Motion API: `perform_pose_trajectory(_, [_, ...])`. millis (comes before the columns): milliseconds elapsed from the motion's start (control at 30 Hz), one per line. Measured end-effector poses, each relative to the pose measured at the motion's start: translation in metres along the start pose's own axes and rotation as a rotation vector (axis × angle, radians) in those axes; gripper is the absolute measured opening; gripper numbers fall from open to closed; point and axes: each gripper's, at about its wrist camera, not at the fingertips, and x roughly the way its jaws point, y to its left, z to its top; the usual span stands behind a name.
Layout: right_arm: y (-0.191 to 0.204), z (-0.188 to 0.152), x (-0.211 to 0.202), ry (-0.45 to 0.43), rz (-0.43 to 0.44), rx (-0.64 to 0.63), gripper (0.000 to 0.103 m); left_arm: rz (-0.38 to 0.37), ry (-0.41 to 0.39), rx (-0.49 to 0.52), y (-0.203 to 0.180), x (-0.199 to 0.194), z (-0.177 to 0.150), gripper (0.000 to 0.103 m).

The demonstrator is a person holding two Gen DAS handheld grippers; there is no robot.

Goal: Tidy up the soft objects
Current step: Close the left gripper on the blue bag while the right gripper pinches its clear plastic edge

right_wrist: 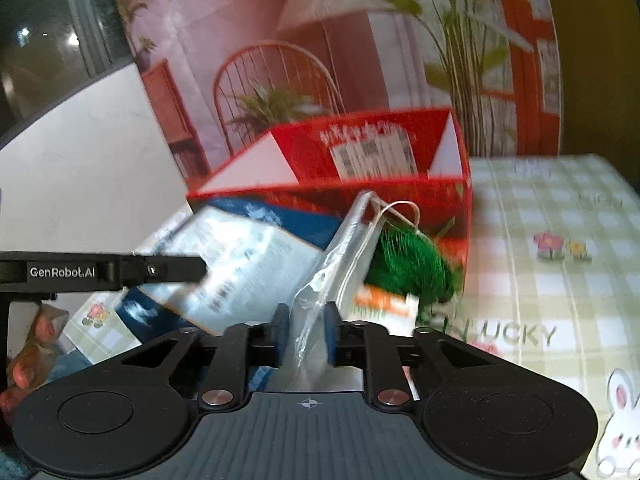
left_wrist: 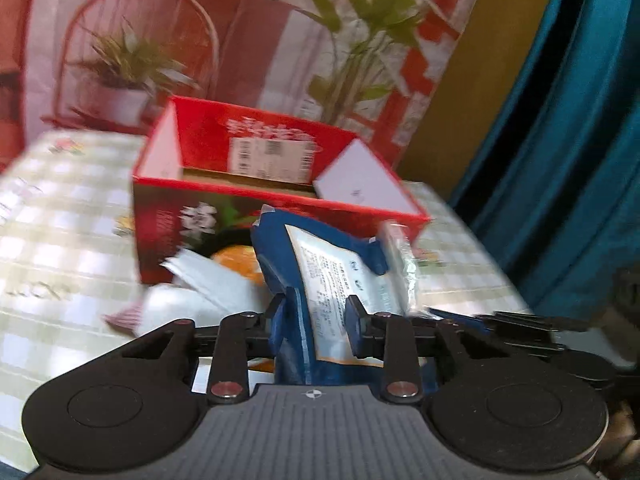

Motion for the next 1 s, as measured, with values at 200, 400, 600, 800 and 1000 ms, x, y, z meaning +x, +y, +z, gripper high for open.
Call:
perform_pose_trajectory(200, [0.007,0.015,-0.012,-0.056,0.014,-0.068,0.002,0.03,-0.046,0.052,-0.009,-0.004,0.006,0.031])
perform_pose_trajectory(400, [-0.001,0.01,-0.002,-0.004,-0.035,-0.023,0.014,0.084,0.03,0.015,0.003,0.009,-0.003,0.031])
perform_pose_trajectory(600, [-0.013,0.0,0.005,0.019,-0.11,0.033,0.048,0.103,0.035,0.008,0.009,0.009,-0.004,0.031])
perform_pose_trajectory(800, [-0.022,-0.007,0.01,0.05,-0.067,0.099,0.049,0.115,0.038,0.001,0.01,0.009,-0.007,0.033])
perform_pose_trajectory(1000, [-0.013,-0.008,0.012,0.063,-0.009,0.077,0.04,0.131,0.04,0.02,0.007,0.011,-0.009,0.033])
